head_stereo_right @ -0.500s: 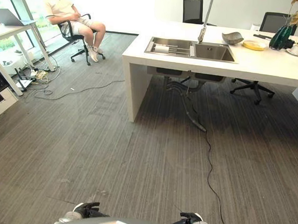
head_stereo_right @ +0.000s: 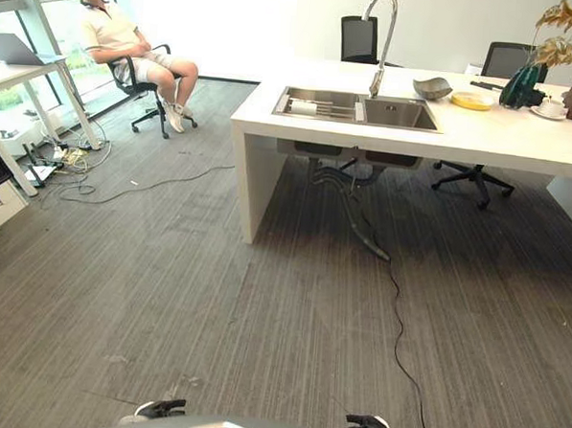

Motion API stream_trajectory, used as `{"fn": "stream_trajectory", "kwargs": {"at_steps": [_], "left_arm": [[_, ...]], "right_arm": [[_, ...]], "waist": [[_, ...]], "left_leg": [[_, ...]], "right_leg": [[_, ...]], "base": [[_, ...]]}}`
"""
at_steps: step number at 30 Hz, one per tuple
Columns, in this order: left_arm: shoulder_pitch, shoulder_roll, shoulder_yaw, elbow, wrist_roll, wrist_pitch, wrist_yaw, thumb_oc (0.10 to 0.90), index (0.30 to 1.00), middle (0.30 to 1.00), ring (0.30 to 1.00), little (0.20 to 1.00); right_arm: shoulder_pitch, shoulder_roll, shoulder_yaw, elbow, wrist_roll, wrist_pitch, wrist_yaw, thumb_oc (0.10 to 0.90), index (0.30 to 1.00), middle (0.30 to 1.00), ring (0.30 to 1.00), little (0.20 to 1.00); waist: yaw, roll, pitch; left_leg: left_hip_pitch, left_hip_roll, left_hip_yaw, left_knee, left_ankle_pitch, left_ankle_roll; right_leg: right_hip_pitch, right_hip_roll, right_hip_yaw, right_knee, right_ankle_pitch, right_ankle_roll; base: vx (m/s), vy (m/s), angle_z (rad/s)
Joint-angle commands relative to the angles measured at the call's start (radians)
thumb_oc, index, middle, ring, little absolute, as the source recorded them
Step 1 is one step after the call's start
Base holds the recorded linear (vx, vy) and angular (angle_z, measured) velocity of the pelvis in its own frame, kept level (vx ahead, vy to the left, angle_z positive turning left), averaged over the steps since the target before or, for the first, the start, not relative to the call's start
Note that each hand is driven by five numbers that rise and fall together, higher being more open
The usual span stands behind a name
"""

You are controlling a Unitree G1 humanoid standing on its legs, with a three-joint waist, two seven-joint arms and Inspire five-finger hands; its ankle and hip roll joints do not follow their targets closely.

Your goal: Place the dishes in the dishwasher.

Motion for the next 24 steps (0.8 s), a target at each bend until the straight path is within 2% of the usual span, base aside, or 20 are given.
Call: {"fn": "stream_trajectory", "kwargs": {"at_steps": [1, 13, 17, 18, 19, 21, 22, 24], "left_arm": [[-0.053, -0.024, 0.003, 0.106, 0.038, 0.004, 0.000, 0.800, 0.900, 0.900, 0.900, 0.900], [-0.098, -0.034, -0.008, 0.091, -0.004, 0.008, -0.009, 0.800, 0.900, 0.900, 0.900, 0.900], [-0.133, -0.040, -0.008, 0.083, -0.059, 0.012, -0.025, 0.800, 0.900, 0.900, 0.900, 0.900], [-0.134, -0.040, -0.008, 0.083, -0.059, 0.012, -0.025, 0.800, 0.900, 0.900, 0.900, 0.900], [-0.154, -0.044, -0.010, 0.078, -0.073, 0.012, -0.025, 0.800, 0.900, 0.900, 0.900, 0.900], [-0.176, -0.038, 0.004, 0.057, -0.132, 0.011, -0.015, 0.800, 0.900, 0.900, 0.900, 0.900], [-0.192, -0.042, 0.004, 0.036, -0.175, 0.005, -0.010, 0.800, 0.900, 0.900, 0.900, 0.900], [-0.218, -0.052, -0.027, -0.010, -0.222, -0.004, -0.009, 0.800, 0.900, 0.900, 0.900, 0.900]], "right_arm": [[-0.019, 0.042, 0.006, 0.079, 0.007, 0.000, 0.022, 0.800, 0.900, 0.900, 0.900, 0.900], [-0.049, 0.034, -0.009, 0.078, 0.060, 0.009, 0.039, 0.800, 0.900, 0.900, 0.900, 0.900], [-0.083, 0.030, -0.011, 0.072, 0.092, 0.012, 0.042, 0.800, 0.900, 0.900, 0.900, 0.900], [-0.084, 0.030, -0.011, 0.073, 0.092, 0.012, 0.043, 0.800, 0.900, 0.900, 0.900, 0.900], [-0.104, 0.032, -0.010, 0.067, 0.104, 0.012, 0.043, 0.800, 0.900, 0.900, 0.900, 0.900], [-0.117, 0.035, -0.010, 0.055, 0.123, 0.012, 0.039, 0.800, 0.900, 0.900, 0.900, 0.900], [-0.126, 0.034, -0.005, 0.046, 0.131, 0.011, 0.035, 0.800, 0.900, 0.900, 0.900, 0.900], [-0.142, 0.022, 0.002, 0.016, 0.152, 0.006, 0.024, 0.800, 0.900, 0.900, 0.900, 0.900]], "waist": [[-0.014, -0.027, 0.000], [-0.016, -0.037, 0.000], [-0.016, -0.026, 0.028], [-0.015, -0.027, 0.027], [-0.014, -0.024, 0.052], [-0.012, -0.028, 0.074], [-0.010, -0.028, 0.085], [-0.018, -0.021, 0.107]], "left_leg": [[-0.032, -0.058, 0.005, 0.005, 0.004, 0.021], [-0.017, -0.085, -0.005, 0.005, -0.014, 0.053], [-0.016, -0.098, -0.015, 0.005, -0.020, 0.084], [-0.017, -0.099, -0.014, 0.005, -0.020, 0.084], [-0.004, -0.109, -0.013, 0.005, -0.029, 0.101], [0.015, -0.114, -0.007, 0.005, -0.044, 0.106], [0.023, -0.112, -0.006, 0.005, -0.051, 0.106], [0.036, -0.106, -0.011, 0.005, -0.064, 0.097]], "right_leg": [[0.016, -0.071, -0.033, 0.014, -0.024, 0.025], [0.024, -0.101, -0.033, 0.027, -0.017, 0.038], [-0.084, -0.115, -0.029, 0.251, -0.070, 0.047], [-0.087, -0.115, -0.028, 0.255, -0.072, 0.048], [-0.158, -0.132, -0.039, 0.408, -0.054, 0.061], [-0.218, -0.151, -0.072, 0.507, -0.006, 0.069], [-0.245, -0.156, -0.093, 0.517, 0.016, 0.073], [-0.292, -0.144, -0.134, 0.442, 0.023, 0.068]], "base": [[0.03, 0.049, 0.01], [0.03, 0.071, 0.01], [-0.02, 0.122, -0.01], [0.00, 0.146, -0.04], [0.03, 0.141, -0.12], [0.07, 0.120, -0.18], [0.12, 0.030, -0.16], [0.15, -0.010, -0.10]]}}
